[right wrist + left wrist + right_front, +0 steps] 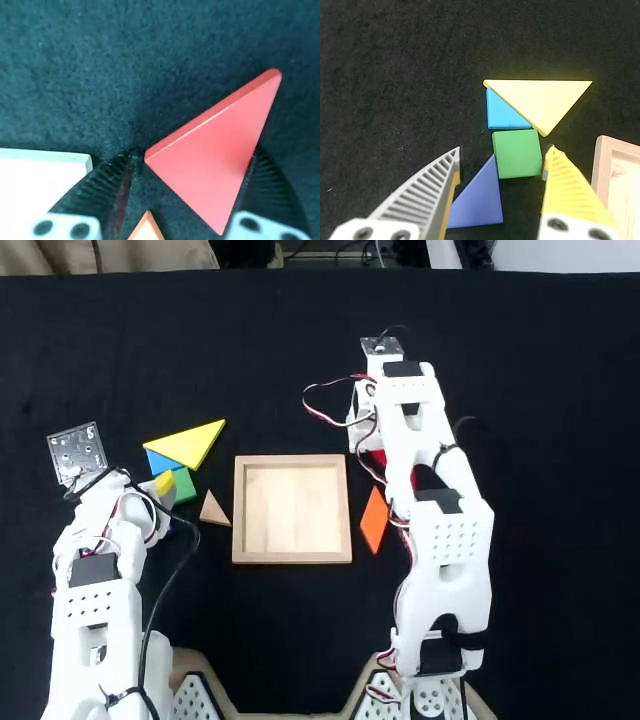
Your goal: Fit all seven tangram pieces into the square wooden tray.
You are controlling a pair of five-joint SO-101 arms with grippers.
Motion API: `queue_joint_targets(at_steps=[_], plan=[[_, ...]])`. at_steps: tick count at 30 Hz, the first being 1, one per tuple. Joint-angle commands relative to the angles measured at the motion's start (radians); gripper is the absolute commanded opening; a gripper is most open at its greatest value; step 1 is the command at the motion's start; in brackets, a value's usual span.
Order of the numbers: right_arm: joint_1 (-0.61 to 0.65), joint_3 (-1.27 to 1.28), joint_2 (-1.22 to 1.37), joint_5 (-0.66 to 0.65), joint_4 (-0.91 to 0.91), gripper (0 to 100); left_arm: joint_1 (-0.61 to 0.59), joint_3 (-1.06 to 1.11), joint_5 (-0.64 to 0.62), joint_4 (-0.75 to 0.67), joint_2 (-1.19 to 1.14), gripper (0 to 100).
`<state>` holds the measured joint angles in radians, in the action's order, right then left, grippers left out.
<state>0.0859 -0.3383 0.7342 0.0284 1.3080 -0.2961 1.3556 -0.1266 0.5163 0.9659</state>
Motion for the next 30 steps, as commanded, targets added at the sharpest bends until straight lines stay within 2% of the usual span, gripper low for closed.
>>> queue_joint_targets(at_steps=[1, 16, 21, 30], plan=[[-0.015, -0.07, 0.005, 0.009, -0.009, 31.1, 0.002, -0.008, 0.0, -0.006, 0.021, 26], [-0.069, -0.073, 0.007, 0.012, -0.011, 30.6, 0.002, -0.008, 0.0, -0.008, 0.021, 26], [-0.068, -0.073, 0.007, 0.008, -0.011, 24.5, 0.002, -0.008, 0.0, -0.008, 0.021, 26], [-0.068, -0.079, -0.002, 0.003, 0.011, 24.1, 0.002, -0.008, 0.0, -0.008, 0.021, 26]])
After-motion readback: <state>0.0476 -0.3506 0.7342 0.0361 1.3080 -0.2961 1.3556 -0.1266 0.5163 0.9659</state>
